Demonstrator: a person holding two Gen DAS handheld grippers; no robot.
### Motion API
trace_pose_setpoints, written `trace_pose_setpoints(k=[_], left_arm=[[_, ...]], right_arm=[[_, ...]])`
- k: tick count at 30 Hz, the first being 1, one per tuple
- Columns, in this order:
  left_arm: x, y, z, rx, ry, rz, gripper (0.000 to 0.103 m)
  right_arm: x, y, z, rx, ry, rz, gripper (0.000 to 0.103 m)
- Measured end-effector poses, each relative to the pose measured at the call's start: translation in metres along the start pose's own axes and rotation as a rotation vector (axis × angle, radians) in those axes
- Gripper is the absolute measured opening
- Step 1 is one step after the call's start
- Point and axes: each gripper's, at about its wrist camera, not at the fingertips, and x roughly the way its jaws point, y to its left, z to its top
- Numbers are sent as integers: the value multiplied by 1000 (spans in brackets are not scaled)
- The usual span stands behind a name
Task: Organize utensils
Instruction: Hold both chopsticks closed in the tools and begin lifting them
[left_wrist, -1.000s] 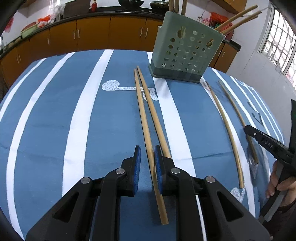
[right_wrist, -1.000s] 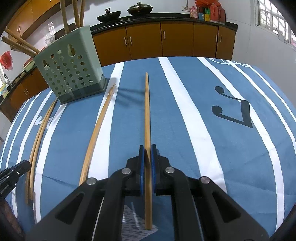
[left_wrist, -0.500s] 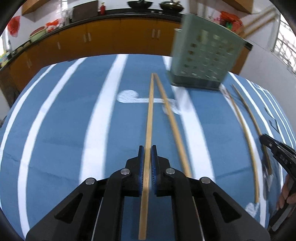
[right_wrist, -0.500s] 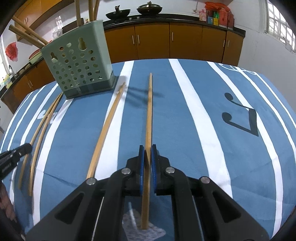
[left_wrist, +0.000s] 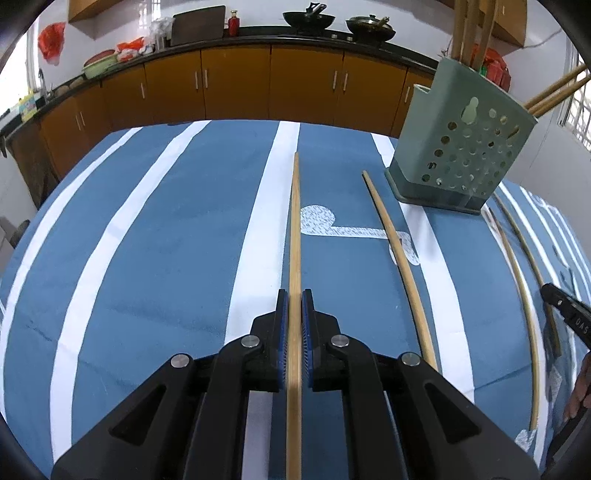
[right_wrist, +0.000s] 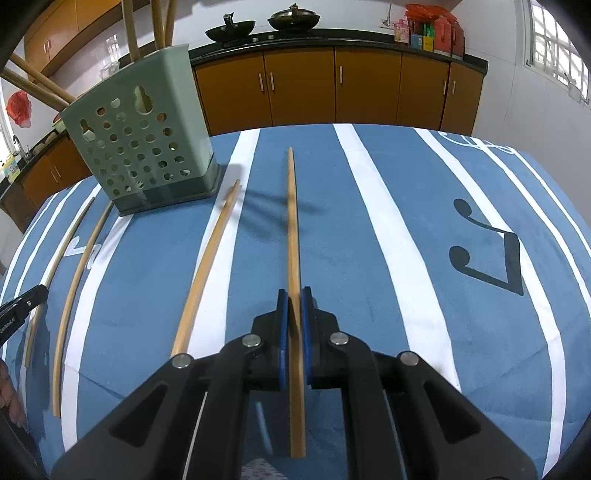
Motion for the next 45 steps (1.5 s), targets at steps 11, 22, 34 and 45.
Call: trace_pose_setpoints(k=[11,22,34,45], left_arm=[[-2,8,-2,-47,-2,-50,9],[-3,8,-2,-49,-2,-52,9],[-3,8,-2,-49,-1,-51,9],[-3,8,-2,-52,-1,-52,9]], right_arm=[[0,0,0,1,1,0,8],[0,0,0,2,1,1,8],[1,0,-1,5,1,5,9],[0,-1,-2,11,1,10,9]])
